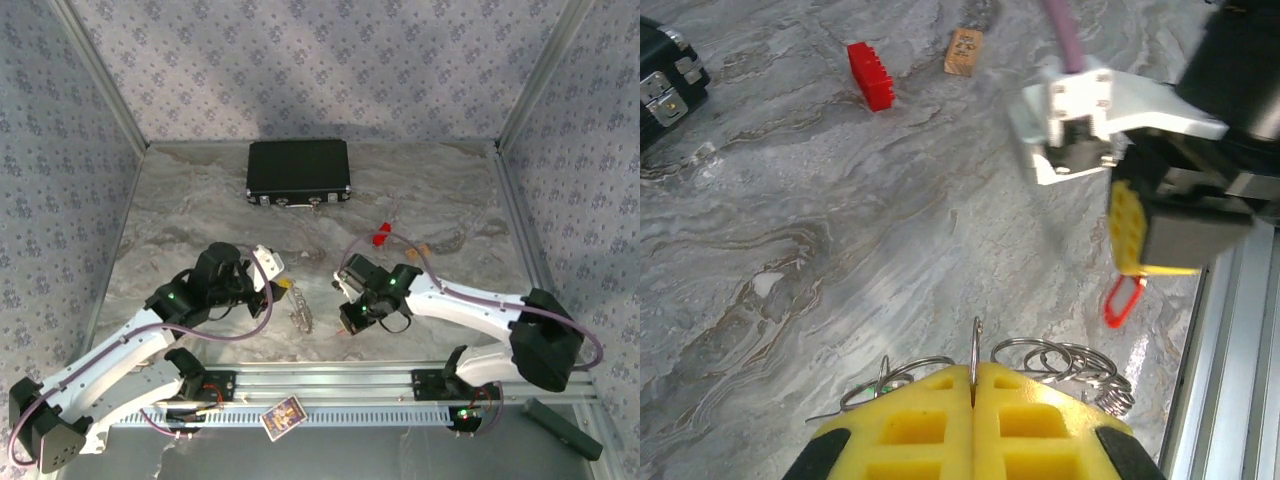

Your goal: Put the keys on the keyring

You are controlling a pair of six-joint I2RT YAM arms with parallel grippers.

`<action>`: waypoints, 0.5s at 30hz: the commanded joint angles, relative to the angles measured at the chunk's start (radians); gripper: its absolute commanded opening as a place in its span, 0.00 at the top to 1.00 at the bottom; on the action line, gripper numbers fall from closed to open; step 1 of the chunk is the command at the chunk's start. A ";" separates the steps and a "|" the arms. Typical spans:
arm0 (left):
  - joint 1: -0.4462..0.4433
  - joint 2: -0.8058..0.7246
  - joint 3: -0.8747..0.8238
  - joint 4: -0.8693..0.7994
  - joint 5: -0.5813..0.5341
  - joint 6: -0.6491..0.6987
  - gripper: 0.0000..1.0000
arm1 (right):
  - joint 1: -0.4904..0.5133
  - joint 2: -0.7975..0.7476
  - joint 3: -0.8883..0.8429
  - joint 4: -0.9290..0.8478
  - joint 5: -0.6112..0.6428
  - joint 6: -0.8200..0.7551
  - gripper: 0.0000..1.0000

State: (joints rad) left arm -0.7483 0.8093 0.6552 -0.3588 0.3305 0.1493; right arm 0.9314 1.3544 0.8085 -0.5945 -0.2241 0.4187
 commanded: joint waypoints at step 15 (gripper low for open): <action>-0.011 0.011 -0.005 0.134 -0.069 -0.001 1.00 | -0.095 0.308 0.150 0.171 0.145 -0.069 1.00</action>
State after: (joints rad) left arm -0.7544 0.8211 0.6498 -0.2844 0.2710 0.1490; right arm 0.8413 1.6375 0.9291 -0.4393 -0.1112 0.3672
